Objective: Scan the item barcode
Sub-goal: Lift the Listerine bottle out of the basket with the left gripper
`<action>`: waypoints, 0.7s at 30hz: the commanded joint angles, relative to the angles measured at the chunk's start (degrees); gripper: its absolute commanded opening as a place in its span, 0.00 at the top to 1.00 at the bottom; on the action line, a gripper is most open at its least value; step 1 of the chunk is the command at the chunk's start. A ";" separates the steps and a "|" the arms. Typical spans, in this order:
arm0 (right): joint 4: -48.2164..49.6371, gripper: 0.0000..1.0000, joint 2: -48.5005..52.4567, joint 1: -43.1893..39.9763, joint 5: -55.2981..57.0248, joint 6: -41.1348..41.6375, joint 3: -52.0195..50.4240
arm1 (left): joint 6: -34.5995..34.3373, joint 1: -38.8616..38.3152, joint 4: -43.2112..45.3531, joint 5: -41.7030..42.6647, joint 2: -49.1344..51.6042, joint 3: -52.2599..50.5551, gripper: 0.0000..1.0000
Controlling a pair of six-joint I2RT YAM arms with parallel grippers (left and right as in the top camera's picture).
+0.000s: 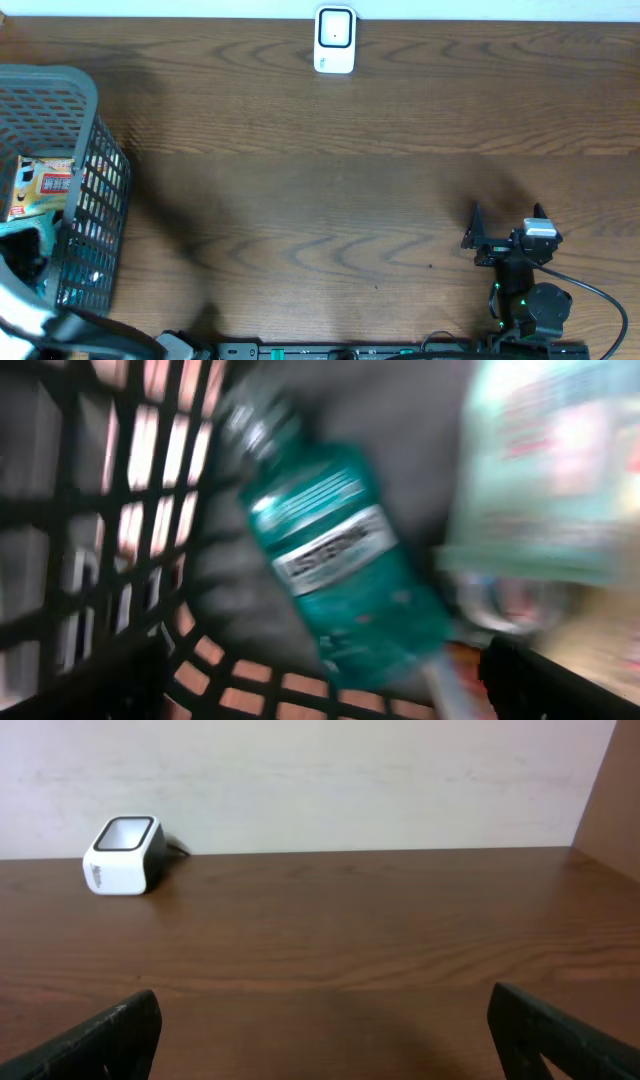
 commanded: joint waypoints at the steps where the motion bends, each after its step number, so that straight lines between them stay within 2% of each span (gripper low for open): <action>1: -0.22 0.01 -0.24 -0.33 -0.31 0.52 -0.07 | -11.17 0.24 -0.79 -0.17 4.50 -3.82 0.02; 4: -0.22 0.01 -0.24 -0.33 -0.31 0.52 -0.07 | -19.21 0.24 -0.11 -0.17 6.95 -6.84 0.02; 6: -0.22 0.01 -0.24 -0.33 -0.31 0.52 -0.07 | -21.55 0.22 2.08 -0.15 7.69 -8.59 0.02; 21: -0.22 0.01 -0.24 -0.33 -0.31 0.52 -0.07 | -20.44 0.22 20.70 -0.17 8.15 -21.07 0.00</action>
